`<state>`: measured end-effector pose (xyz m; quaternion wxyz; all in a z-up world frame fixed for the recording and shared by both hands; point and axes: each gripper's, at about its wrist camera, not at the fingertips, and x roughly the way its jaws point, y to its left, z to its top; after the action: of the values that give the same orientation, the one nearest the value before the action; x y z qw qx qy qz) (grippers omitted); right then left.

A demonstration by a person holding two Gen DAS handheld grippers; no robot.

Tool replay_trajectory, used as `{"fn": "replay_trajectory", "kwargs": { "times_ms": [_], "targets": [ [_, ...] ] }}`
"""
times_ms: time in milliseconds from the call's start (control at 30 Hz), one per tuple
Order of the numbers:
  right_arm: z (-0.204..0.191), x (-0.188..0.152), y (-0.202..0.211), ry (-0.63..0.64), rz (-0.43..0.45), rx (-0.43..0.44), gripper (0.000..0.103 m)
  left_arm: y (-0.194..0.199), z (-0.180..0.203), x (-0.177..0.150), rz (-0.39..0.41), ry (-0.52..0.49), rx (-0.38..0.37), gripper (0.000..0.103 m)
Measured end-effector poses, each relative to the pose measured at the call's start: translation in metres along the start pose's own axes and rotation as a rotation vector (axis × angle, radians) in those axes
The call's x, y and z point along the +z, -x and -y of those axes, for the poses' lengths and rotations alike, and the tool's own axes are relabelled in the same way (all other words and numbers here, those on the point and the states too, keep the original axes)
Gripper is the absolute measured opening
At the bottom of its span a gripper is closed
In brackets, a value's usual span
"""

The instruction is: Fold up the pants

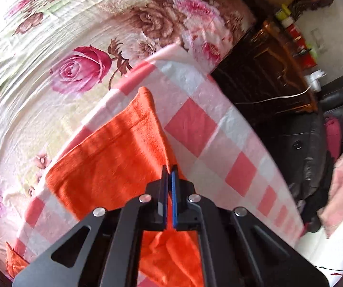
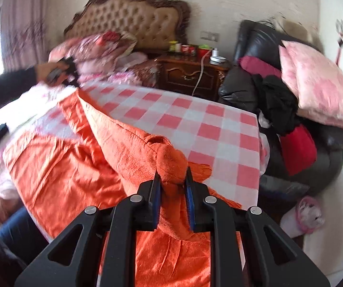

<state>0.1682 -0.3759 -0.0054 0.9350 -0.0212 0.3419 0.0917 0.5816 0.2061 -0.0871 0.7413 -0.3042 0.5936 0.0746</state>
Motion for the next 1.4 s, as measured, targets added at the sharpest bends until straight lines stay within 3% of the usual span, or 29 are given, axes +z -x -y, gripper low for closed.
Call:
{"fn": "replay_trajectory", "kwargs": {
  "times_ms": [167,333,467,567,633,733,867,1000,1200,1400],
  "targets": [
    [0.008,-0.002,0.007,-0.022,0.033,-0.011,0.018,0.106,-0.063,-0.054,0.113,0.025,-0.227,0.002],
    [0.006,-0.036,0.018,-0.086,0.023,-0.003,0.019,0.167,-0.165,-0.158,0.209,0.058,-0.312,0.002],
    [0.008,-0.078,0.018,-0.201,-0.055,0.013,0.022,0.153,-0.258,-0.256,0.229,0.134,-0.317,0.002],
    [0.013,-0.117,0.015,-0.343,-0.133,0.021,0.036,0.115,-0.301,-0.3,0.182,0.207,-0.324,0.002],
    [0.019,-0.136,0.02,-0.449,-0.149,0.026,0.058,0.102,-0.321,-0.323,0.191,0.241,-0.344,0.002],
    [0.03,-0.158,0.033,-0.612,-0.145,0.038,0.07,0.098,-0.326,-0.332,0.221,0.239,-0.363,0.002],
    [0.045,-0.178,0.047,-0.847,-0.115,0.11,0.07,0.098,-0.325,-0.331,0.241,0.234,-0.393,0.002],
    [0.055,-0.18,0.045,-0.999,-0.102,0.177,0.071,0.093,-0.323,-0.334,0.233,0.237,-0.421,0.002],
    [0.068,-0.179,0.042,-1.11,-0.106,0.24,0.073,0.087,-0.333,-0.339,0.22,0.263,-0.44,0.002],
    [0.069,-0.171,0.032,-1.111,-0.135,0.21,0.075,0.085,-0.335,-0.336,0.219,0.254,-0.436,0.002]
  ]
}}
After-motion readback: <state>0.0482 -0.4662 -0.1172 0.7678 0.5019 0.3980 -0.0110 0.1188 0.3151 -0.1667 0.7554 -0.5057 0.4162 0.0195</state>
